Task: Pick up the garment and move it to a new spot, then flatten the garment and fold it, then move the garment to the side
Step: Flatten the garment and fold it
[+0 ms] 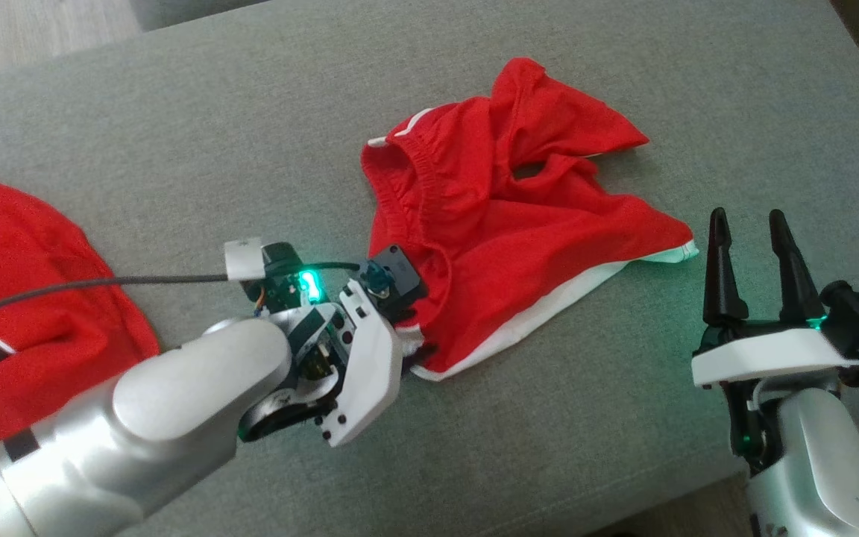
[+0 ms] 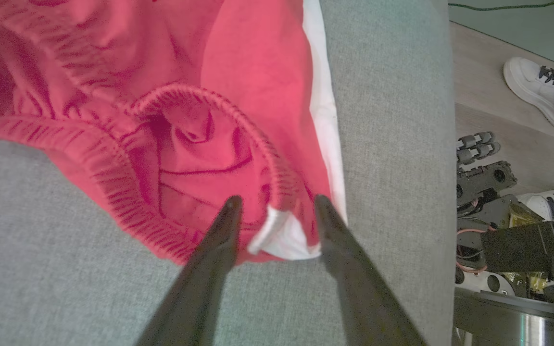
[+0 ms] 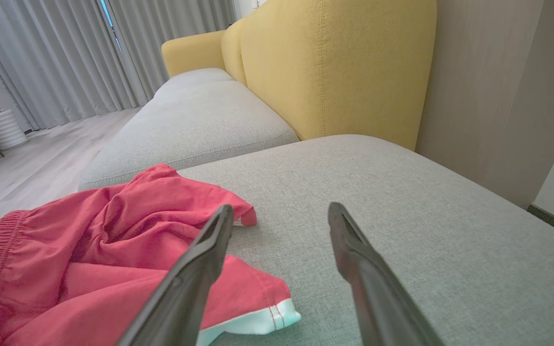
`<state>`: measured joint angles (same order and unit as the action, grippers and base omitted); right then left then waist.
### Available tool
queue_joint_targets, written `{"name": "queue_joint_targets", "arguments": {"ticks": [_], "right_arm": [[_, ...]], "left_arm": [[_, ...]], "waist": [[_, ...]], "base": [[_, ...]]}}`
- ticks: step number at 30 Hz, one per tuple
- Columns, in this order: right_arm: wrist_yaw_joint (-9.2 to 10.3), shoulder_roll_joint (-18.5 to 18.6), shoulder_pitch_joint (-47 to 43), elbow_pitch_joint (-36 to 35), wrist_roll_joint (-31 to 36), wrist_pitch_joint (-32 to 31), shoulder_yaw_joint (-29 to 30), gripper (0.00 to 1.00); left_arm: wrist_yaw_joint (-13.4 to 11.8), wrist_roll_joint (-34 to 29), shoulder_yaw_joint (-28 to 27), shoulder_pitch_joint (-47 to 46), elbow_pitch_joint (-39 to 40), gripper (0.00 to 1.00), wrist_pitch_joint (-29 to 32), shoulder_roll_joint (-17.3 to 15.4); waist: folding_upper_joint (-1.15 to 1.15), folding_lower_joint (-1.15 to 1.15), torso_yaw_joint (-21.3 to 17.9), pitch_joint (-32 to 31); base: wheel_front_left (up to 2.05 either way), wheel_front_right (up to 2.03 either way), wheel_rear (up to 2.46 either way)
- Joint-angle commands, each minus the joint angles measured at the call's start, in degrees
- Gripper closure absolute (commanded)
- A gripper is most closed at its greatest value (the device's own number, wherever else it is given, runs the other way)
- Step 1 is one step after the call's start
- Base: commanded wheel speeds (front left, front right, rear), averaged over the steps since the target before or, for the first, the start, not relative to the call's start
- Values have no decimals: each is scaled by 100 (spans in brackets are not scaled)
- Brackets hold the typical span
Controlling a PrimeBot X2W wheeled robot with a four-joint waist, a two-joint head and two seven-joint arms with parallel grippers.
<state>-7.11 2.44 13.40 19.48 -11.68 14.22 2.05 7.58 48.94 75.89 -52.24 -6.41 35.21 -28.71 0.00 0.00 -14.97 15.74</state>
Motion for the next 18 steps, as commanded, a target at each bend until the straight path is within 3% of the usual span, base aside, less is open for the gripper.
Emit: {"name": "queue_joint_targets", "arguments": {"ticks": [1,7,18], "right_arm": [[-37,43,106,-135,-14,78,-145,0],[-37,43,77,-61,196,78,-139,0],[-37,43,-180,817,708,66,25,0]], "left_arm": [[-9,47,-254,-180,88,100,-62,-155],[-9,340,-254,-217,-93,100,-563,-219],[-9,948,-272,-70,-1016,100,-2728,-156]], "waist": [[0,0,33,-24],[0,0,214,-184],[0,0,667,-631]], "base": [[0,0,0],[0,0,0],[0,0,0]]}}
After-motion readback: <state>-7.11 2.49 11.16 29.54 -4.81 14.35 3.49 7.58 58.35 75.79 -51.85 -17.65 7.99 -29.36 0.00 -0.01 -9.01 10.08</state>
